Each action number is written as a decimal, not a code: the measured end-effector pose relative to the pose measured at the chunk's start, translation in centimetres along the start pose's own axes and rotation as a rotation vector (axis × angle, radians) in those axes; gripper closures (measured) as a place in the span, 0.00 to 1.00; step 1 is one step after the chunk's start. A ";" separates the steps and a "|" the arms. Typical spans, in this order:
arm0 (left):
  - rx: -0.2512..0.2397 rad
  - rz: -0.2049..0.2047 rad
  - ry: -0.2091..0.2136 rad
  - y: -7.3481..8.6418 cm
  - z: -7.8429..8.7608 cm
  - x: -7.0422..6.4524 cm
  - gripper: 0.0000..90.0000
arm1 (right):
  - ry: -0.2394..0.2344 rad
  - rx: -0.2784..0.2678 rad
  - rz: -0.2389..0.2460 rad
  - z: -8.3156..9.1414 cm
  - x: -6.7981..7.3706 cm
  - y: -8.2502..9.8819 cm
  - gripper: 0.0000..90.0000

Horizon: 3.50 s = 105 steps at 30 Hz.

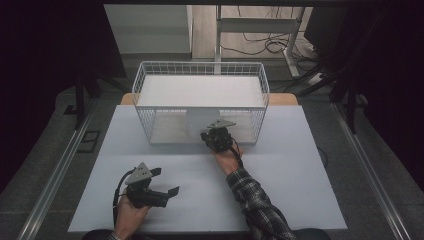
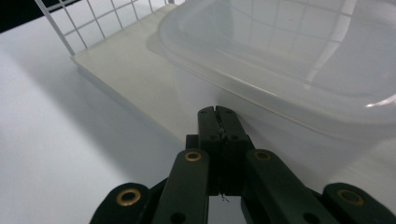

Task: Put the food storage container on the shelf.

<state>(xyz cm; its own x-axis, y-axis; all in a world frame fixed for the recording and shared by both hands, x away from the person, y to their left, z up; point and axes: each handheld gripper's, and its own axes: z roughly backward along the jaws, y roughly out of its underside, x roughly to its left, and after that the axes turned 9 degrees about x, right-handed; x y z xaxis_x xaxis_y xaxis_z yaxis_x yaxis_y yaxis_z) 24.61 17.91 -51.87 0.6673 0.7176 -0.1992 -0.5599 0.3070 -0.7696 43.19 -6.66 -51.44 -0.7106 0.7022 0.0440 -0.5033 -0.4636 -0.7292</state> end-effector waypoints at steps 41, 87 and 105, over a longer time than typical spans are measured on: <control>0.050 -0.046 -0.055 -0.1 -0.3 0.0 0.03 | -0.079 0.032 0.098 7.2 1.7 1.8 0.03; 0.098 -0.037 -0.089 0.2 0.0 0.5 0.03 | -0.036 0.089 0.051 14.5 -0.2 8.3 0.00; 0.091 -0.003 -0.120 1.2 1.7 1.2 0.03 | 0.033 0.066 -0.004 18.4 -1.9 11.4 0.00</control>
<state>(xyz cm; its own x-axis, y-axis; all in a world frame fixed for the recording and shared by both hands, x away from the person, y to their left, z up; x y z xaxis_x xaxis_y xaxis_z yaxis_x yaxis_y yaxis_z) 23.90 20.25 -51.97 0.6081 0.7849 -0.1188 -0.6038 0.3602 -0.7111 29.76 -23.21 -47.28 -0.6925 0.7210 0.0241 -0.5387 -0.4946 -0.6821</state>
